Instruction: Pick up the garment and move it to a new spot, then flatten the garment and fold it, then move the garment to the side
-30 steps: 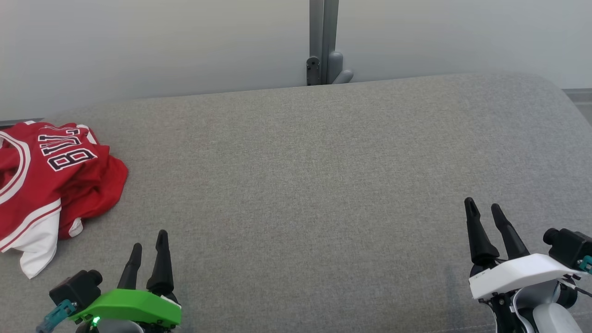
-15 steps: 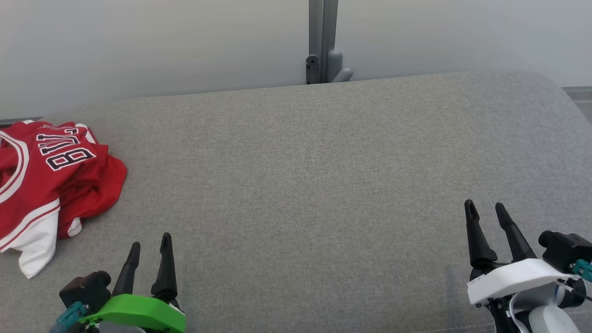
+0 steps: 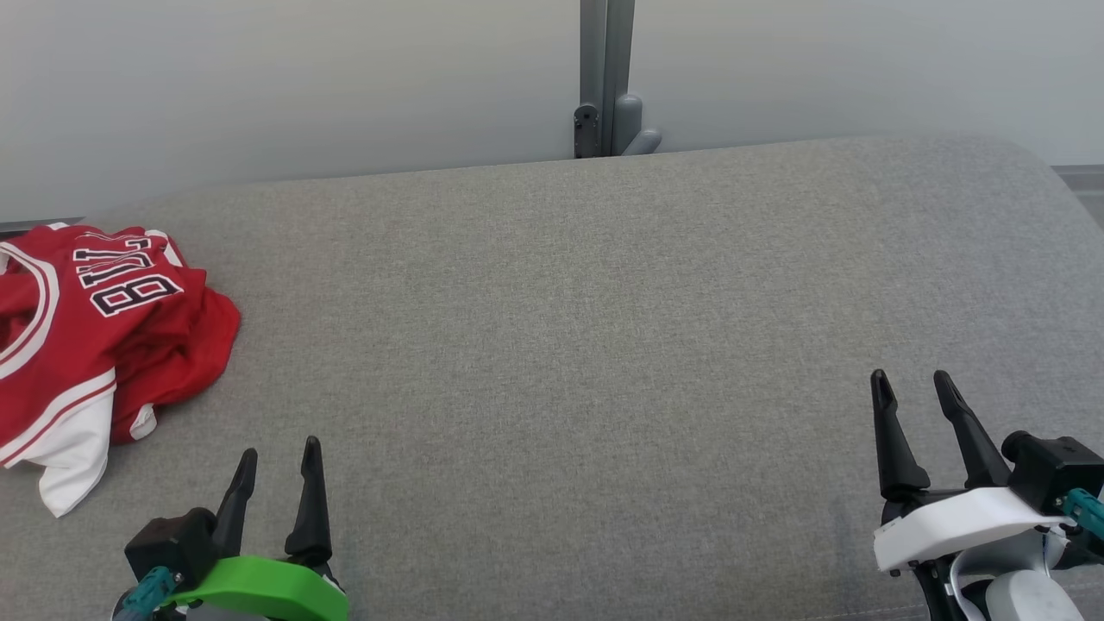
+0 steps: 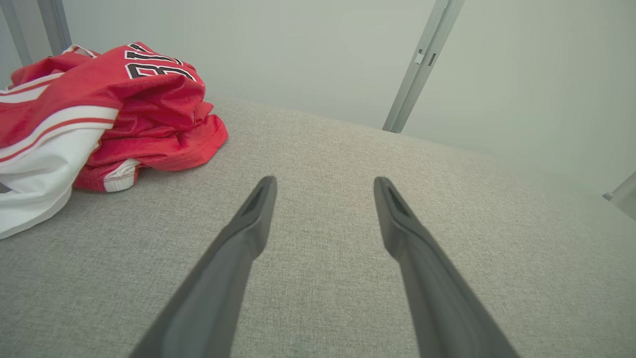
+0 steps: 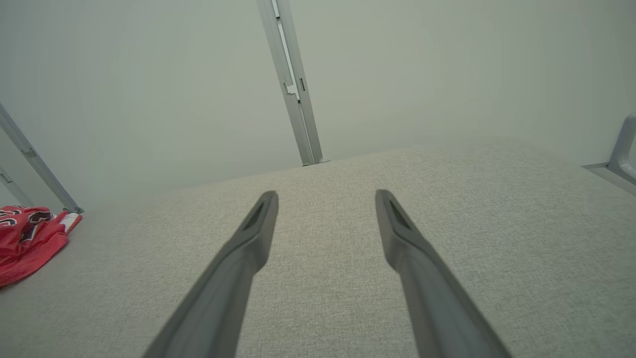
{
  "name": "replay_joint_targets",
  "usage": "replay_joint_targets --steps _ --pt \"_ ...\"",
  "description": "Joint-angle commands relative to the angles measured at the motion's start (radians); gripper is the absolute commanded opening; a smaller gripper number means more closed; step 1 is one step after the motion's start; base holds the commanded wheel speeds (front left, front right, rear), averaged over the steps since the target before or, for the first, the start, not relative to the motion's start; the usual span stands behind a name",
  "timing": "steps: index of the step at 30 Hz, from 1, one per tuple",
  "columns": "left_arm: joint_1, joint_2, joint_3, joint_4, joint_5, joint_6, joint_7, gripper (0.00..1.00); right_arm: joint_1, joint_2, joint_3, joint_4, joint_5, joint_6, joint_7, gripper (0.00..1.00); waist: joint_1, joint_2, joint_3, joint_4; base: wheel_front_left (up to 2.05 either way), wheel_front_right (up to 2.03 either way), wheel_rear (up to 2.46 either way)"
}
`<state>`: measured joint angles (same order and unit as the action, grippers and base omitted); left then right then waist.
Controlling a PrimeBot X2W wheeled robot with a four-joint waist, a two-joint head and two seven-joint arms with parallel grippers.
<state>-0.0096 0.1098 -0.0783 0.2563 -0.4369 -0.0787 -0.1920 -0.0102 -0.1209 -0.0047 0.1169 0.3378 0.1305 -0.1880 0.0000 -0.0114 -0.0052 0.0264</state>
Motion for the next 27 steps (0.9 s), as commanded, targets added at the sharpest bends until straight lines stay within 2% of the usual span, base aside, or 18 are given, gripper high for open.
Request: replay_joint_targets --steps 1,27 --pt "0.003 0.001 0.003 -0.005 0.019 -0.004 -0.007 1.00 0.003 -0.004 -0.004 -0.011 -0.023 0.000 -0.009 1.00 0.0000 0.0081 0.000 0.000 0.00 0.00 0.00" --pt "0.026 -0.012 0.042 0.010 0.248 -0.031 -0.060 1.00 0.031 -0.018 -0.024 -0.017 -0.212 0.000 -0.064 1.00 0.0000 0.0106 -0.002 -0.003 0.00 0.00 0.00"
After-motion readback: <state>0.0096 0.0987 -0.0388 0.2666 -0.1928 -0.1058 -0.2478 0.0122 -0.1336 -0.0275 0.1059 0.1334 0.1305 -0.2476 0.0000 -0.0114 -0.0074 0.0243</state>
